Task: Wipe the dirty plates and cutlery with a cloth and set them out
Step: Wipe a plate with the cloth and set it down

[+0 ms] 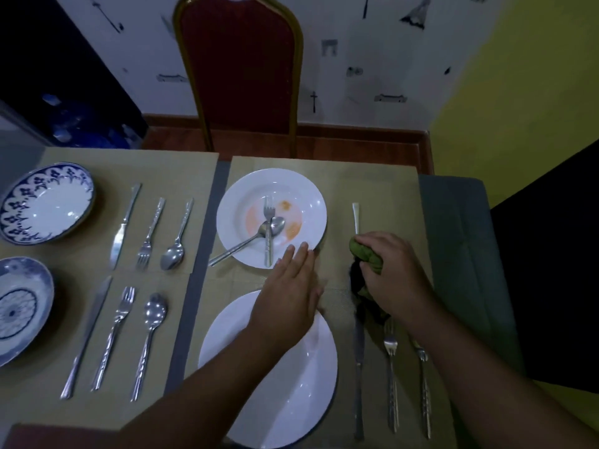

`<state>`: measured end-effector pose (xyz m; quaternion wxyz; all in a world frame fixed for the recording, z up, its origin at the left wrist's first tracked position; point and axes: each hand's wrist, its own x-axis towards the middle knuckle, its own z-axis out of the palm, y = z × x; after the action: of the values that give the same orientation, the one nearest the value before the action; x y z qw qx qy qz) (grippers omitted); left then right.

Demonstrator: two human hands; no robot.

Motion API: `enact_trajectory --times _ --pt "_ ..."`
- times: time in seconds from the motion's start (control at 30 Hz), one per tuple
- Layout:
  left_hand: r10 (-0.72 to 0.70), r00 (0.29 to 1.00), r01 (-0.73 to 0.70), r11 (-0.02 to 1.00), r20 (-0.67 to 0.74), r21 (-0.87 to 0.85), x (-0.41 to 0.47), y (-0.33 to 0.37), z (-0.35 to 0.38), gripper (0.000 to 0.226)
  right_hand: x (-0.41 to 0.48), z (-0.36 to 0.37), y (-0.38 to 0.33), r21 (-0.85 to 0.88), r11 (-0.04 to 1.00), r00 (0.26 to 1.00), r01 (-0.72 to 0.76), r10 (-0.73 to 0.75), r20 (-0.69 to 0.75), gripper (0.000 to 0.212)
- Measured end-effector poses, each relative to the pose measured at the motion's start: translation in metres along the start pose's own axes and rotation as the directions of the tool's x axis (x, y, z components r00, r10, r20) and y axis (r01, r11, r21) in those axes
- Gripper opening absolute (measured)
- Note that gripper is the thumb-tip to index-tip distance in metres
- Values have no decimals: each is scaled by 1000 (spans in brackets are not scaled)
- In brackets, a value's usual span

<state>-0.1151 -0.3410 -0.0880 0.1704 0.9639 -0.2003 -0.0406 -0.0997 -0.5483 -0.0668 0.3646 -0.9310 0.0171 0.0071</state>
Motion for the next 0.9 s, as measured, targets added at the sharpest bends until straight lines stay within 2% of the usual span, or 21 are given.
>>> enact_trajectory --times 0.1,0.2,0.3,0.47,0.57,0.63,0.73,0.83,0.9 --pt "-153 987 151 987 -42 -45 -6 -27 -15 54 2 12 -23 9 999 999 33 -34 32 49" --pt "-298 951 282 946 -82 -162 4 -47 -28 37 8 23 -45 3 997 996 83 -83 36 48" --pt "-441 897 417 872 -41 -257 26 -55 -34 28 13 33 -60 5 992 991 130 -130 33 47" --pt "-535 843 534 815 59 -225 53 -63 -30 26 12 38 -73 -14 992 991 129 -128 41 46" --pt "-557 823 561 766 112 -313 59 -69 -30 25 11 37 -72 -31 993 993 114 -113 38 47" --pt "-604 780 599 647 163 -472 58 -72 -34 27 12 36 -72 -40 995 996 91 -90 28 47" --pt "-639 706 633 373 307 -678 50 -75 -44 33 17 38 -76 -42 994 995 97 -96 24 47" --pt "-593 656 657 145 466 -740 37 -86 -50 43 27 47 -86 -74 977 978 200 -193 83 47" --pt "-514 651 639 -26 559 -769 29 -93 -54 48 35 56 -97 -111 947 947 302 -284 151 46"
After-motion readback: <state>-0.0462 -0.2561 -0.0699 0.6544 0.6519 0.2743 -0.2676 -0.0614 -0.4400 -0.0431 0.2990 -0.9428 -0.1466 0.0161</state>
